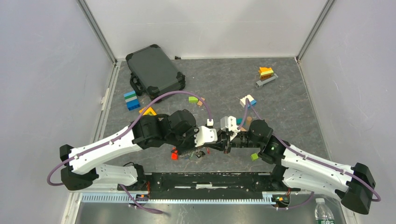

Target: Remove the keys from the keyring

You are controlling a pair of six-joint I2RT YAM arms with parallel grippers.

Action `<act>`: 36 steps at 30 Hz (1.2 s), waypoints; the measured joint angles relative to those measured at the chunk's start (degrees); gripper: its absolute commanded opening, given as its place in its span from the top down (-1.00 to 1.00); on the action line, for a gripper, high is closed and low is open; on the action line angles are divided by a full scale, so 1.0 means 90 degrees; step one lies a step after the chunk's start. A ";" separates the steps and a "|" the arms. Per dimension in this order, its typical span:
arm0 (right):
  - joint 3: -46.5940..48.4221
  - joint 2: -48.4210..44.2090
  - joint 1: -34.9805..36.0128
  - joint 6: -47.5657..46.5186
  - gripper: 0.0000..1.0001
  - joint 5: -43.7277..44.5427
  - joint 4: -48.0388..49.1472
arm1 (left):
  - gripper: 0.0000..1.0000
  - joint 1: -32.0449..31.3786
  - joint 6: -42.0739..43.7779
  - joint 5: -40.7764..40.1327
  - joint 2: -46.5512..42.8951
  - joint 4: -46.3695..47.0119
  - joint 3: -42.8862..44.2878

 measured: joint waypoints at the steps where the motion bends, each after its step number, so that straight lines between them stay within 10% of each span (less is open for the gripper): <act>1: 0.0007 -0.0034 0.0007 -0.0007 1.00 0.0063 -0.0049 | 0.95 0.0000 0.0000 -0.0012 -0.0007 0.0032 -0.0010; 36: 0.0007 -0.0950 0.0095 -0.0075 0.96 0.2273 -0.1154 | 0.95 -0.0007 -0.0602 -0.0425 -0.0726 0.1498 -0.1061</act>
